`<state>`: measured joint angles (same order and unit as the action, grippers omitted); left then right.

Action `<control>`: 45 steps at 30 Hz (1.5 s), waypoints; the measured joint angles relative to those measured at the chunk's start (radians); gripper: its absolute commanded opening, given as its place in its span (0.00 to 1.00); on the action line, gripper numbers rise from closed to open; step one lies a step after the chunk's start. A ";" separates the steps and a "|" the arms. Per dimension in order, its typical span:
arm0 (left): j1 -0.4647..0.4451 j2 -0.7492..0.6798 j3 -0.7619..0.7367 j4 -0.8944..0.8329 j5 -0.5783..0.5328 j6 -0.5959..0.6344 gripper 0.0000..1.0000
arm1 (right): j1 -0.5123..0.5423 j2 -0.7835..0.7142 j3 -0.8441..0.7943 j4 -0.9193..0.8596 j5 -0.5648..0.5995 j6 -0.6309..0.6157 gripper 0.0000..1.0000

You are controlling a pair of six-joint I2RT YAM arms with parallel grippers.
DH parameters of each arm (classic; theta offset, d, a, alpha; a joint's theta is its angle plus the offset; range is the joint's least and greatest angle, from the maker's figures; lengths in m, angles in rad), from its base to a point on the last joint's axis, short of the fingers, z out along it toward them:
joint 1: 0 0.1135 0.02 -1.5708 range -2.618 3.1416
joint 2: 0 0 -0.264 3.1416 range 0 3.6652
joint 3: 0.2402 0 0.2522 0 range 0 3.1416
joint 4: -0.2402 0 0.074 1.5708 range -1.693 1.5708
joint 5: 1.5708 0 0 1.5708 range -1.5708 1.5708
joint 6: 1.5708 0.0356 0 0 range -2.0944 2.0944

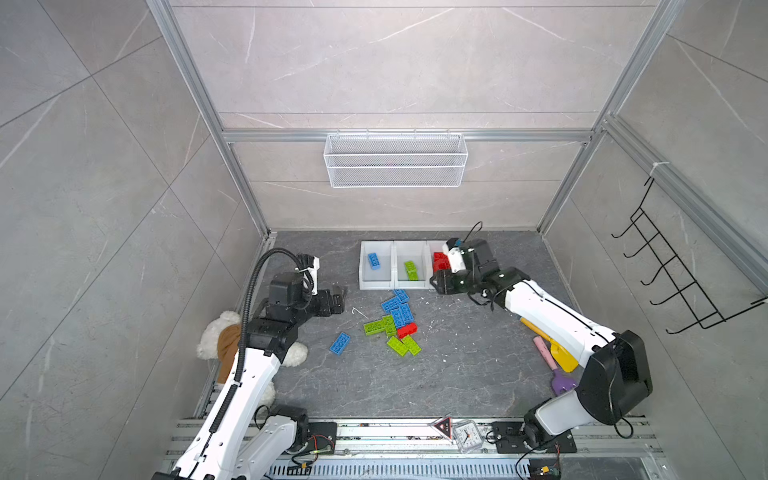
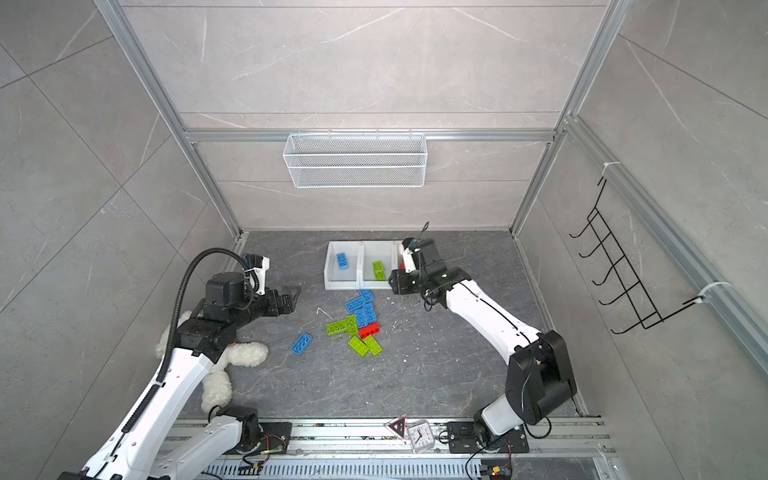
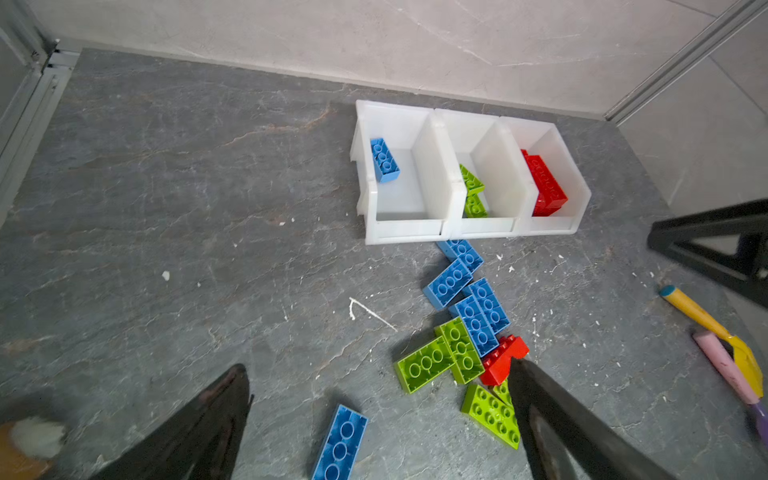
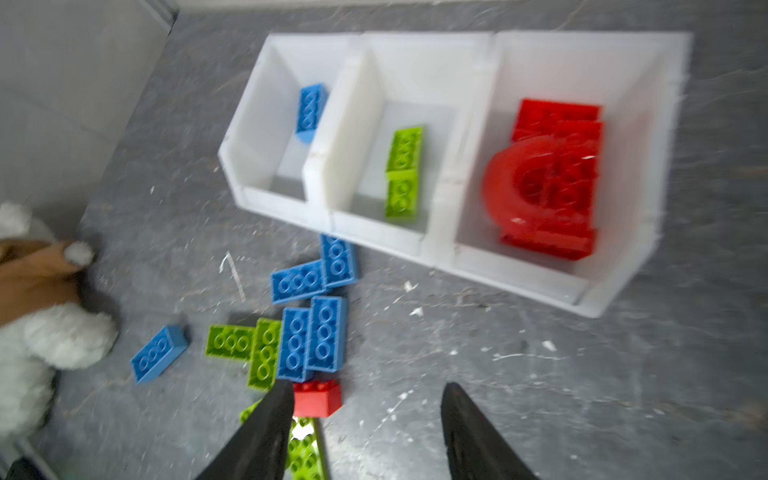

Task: Sort the legos into containers by color
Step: 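Move the right gripper over a blue brick in front of the bin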

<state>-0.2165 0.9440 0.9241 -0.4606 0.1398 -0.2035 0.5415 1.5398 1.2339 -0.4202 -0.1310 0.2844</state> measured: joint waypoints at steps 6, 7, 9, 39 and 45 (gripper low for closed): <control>0.000 0.013 -0.006 0.022 0.021 0.003 1.00 | 0.086 0.045 -0.007 0.017 0.055 0.024 0.59; 0.000 0.009 -0.010 0.023 0.020 0.003 1.00 | 0.092 0.059 -0.007 0.022 0.061 0.030 0.59; 0.000 -0.001 -0.016 0.020 0.019 0.006 1.00 | 0.106 0.097 0.003 0.026 0.072 0.037 0.59; 0.000 -0.032 -0.016 0.012 -0.026 0.026 1.00 | 0.146 0.432 0.097 0.085 0.091 0.082 0.45; 0.000 -0.007 -0.016 0.013 0.015 0.024 1.00 | 0.126 0.439 0.092 0.101 0.094 0.090 0.44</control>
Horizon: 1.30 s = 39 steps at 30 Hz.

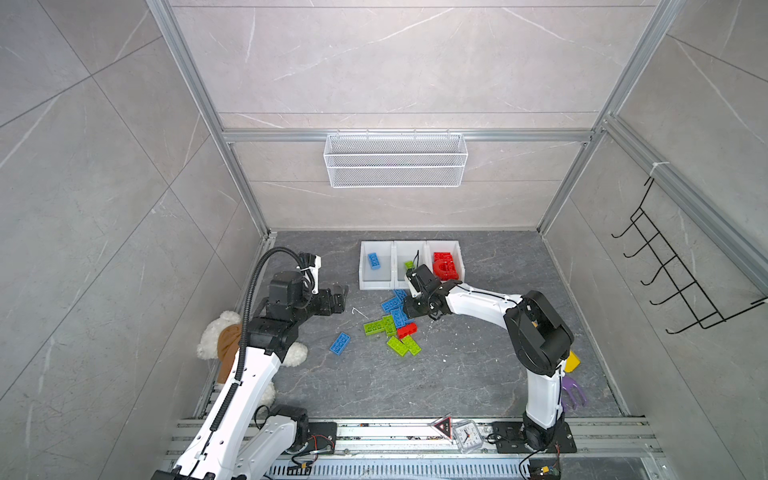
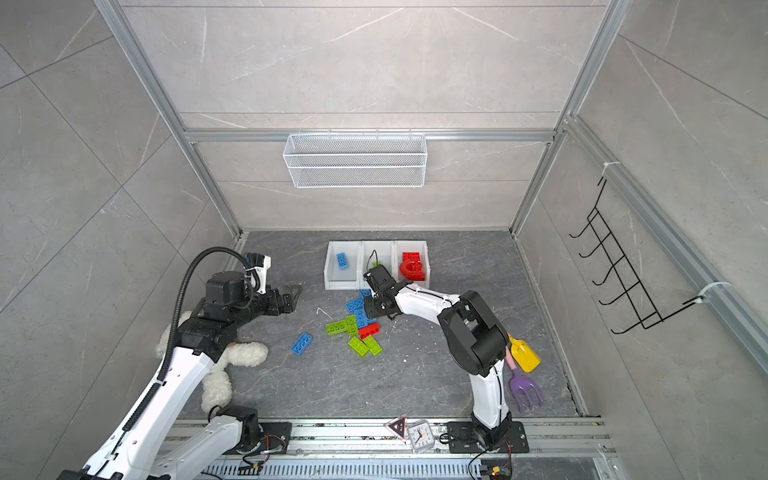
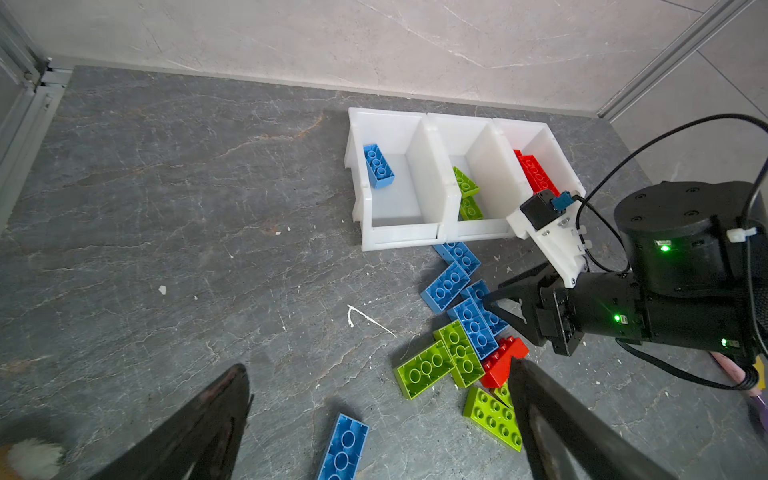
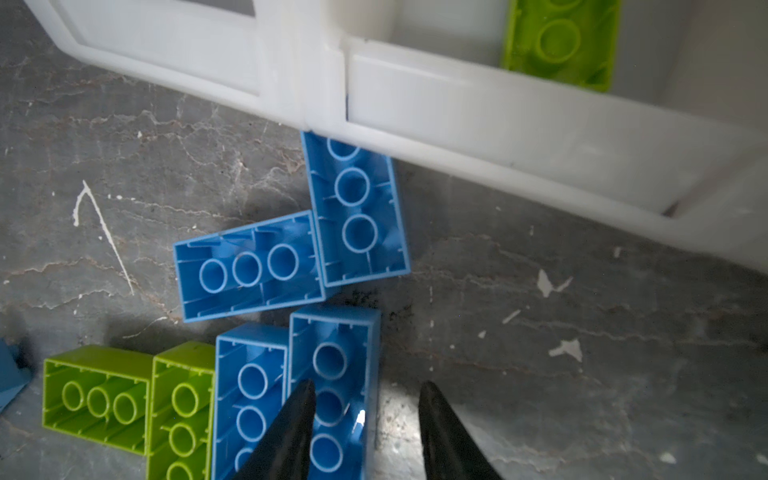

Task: Sort the legos into containers by color
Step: 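Move the right gripper over a blue brick in front of the bin, then lower the right gripper, close on the blue brick and lift it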

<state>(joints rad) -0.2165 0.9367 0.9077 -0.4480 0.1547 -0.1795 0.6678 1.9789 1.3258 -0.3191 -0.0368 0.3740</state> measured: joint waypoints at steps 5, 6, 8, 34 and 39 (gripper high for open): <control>0.000 0.017 0.000 0.000 0.024 0.000 1.00 | -0.031 0.000 -0.029 0.014 0.003 0.004 0.44; 0.000 0.018 0.000 0.000 0.030 -0.001 1.00 | -0.039 0.000 -0.040 0.014 0.005 0.005 0.44; 0.000 0.019 0.000 0.000 0.034 -0.001 1.00 | -0.056 -0.014 -0.064 0.024 0.005 0.008 0.45; 0.000 0.027 0.000 0.001 0.040 -0.003 1.00 | -0.033 -0.014 -0.038 -0.034 -0.001 0.034 0.54; 0.000 0.027 0.000 0.001 0.040 -0.003 1.00 | -0.032 0.004 -0.025 -0.044 -0.001 0.039 0.46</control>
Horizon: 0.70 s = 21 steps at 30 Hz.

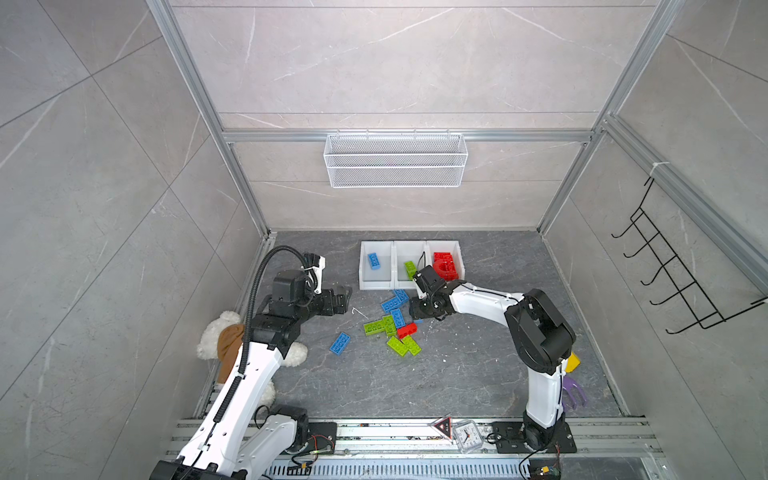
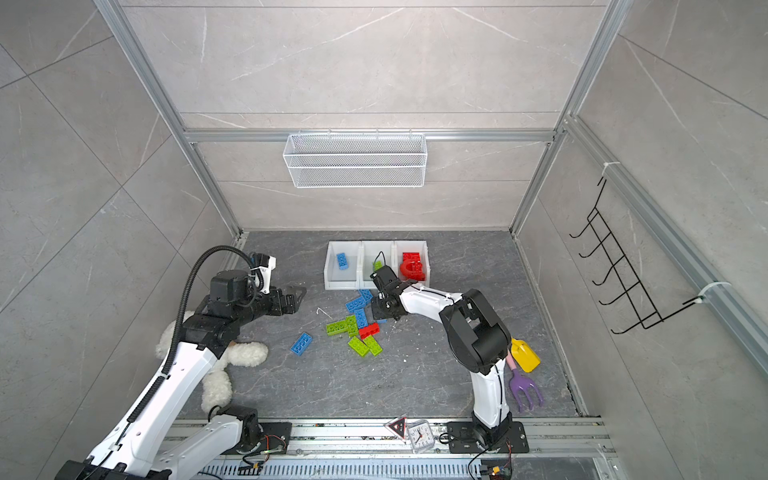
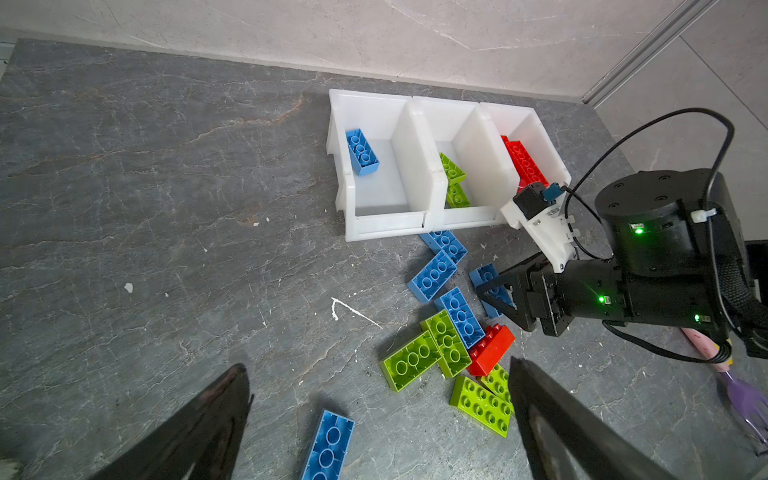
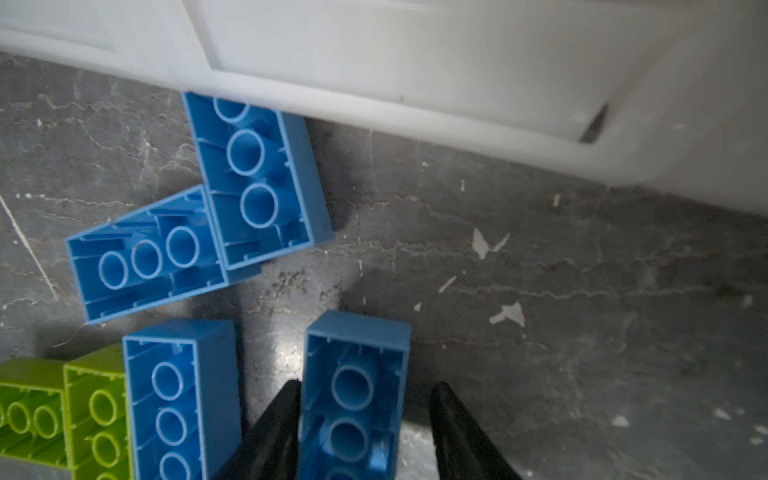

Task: Sort the legos into containers by color
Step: 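Lower the right gripper, close on the blue brick and lift it, then carry the blue brick to the compartment nearest the left arm and release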

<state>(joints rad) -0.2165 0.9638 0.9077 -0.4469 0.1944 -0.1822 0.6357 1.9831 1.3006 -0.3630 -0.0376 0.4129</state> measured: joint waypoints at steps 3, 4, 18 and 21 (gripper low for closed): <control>0.000 0.000 0.000 0.000 0.000 0.000 1.00 | 0.000 0.012 0.014 -0.008 0.000 0.007 0.42; 0.000 0.000 0.000 0.000 0.000 0.000 1.00 | 0.000 0.015 0.019 -0.013 0.000 0.010 0.40; 0.000 -0.016 0.000 0.000 -0.011 0.000 1.00 | 0.000 -0.004 0.062 -0.044 -0.039 0.002 0.27; 0.000 -0.018 0.000 0.003 -0.011 -0.002 1.00 | 0.000 -0.027 0.105 -0.048 -0.065 -0.012 0.27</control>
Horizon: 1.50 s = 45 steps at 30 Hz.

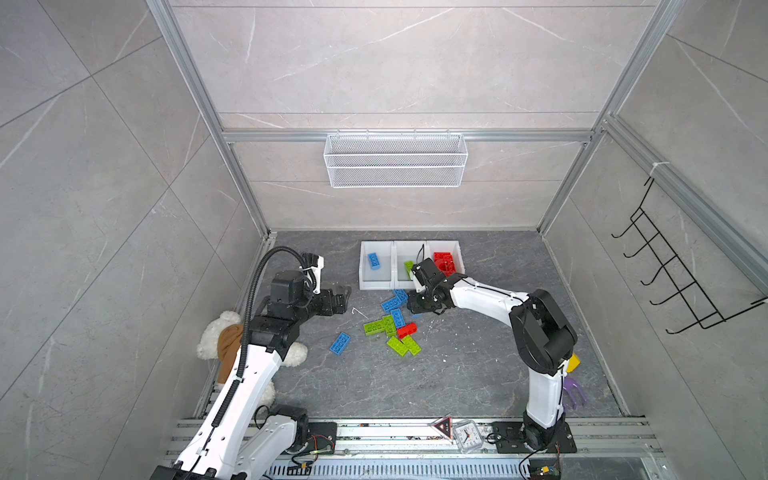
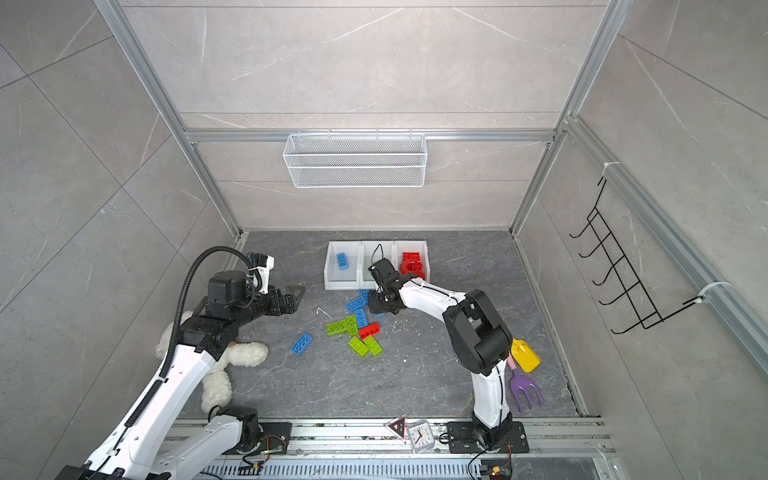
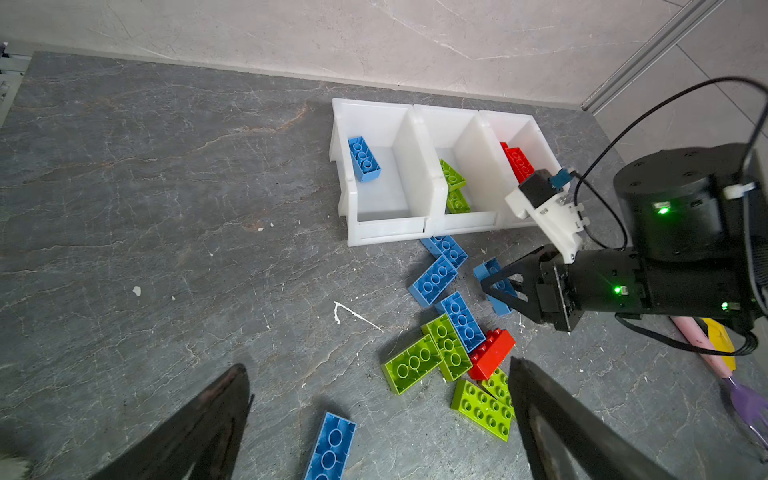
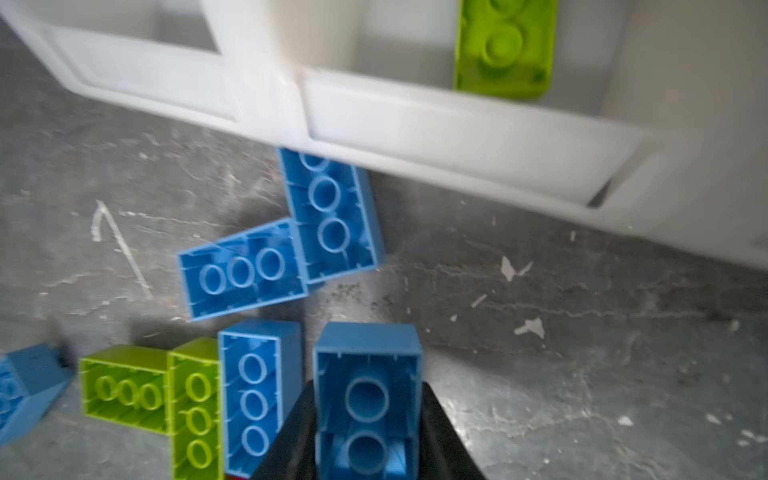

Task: Sort the legos into containers by color
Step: 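Carry the blue brick to the compartment nearest the left arm and release, then withdraw the right gripper while the left gripper reaches toward a blue brick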

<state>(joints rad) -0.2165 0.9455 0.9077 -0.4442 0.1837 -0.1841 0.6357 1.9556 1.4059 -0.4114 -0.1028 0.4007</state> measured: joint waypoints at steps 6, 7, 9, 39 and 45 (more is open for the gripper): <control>0.000 0.000 0.000 -0.002 -0.010 -0.023 1.00 | 0.000 0.004 0.163 0.020 -0.038 -0.022 0.27; 0.000 -0.002 -0.002 -0.004 -0.019 -0.033 1.00 | 0.000 0.014 0.200 0.024 -0.043 -0.028 0.27; 0.000 -0.013 -0.012 -0.006 -0.031 -0.058 1.00 | 0.000 0.045 0.275 0.034 -0.048 -0.038 0.28; -0.025 0.071 -0.202 -0.021 -0.080 -0.262 1.00 | -0.054 0.034 0.157 0.189 -0.151 -0.122 0.71; -0.105 0.169 -0.202 -0.002 -0.101 -0.252 1.00 | -0.143 -0.590 -0.365 0.486 -0.066 -0.178 1.00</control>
<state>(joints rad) -0.3210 1.1141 0.7055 -0.4461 0.0830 -0.4358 0.4923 1.3655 1.0412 0.0746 -0.1692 0.2226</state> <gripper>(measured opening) 0.996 0.991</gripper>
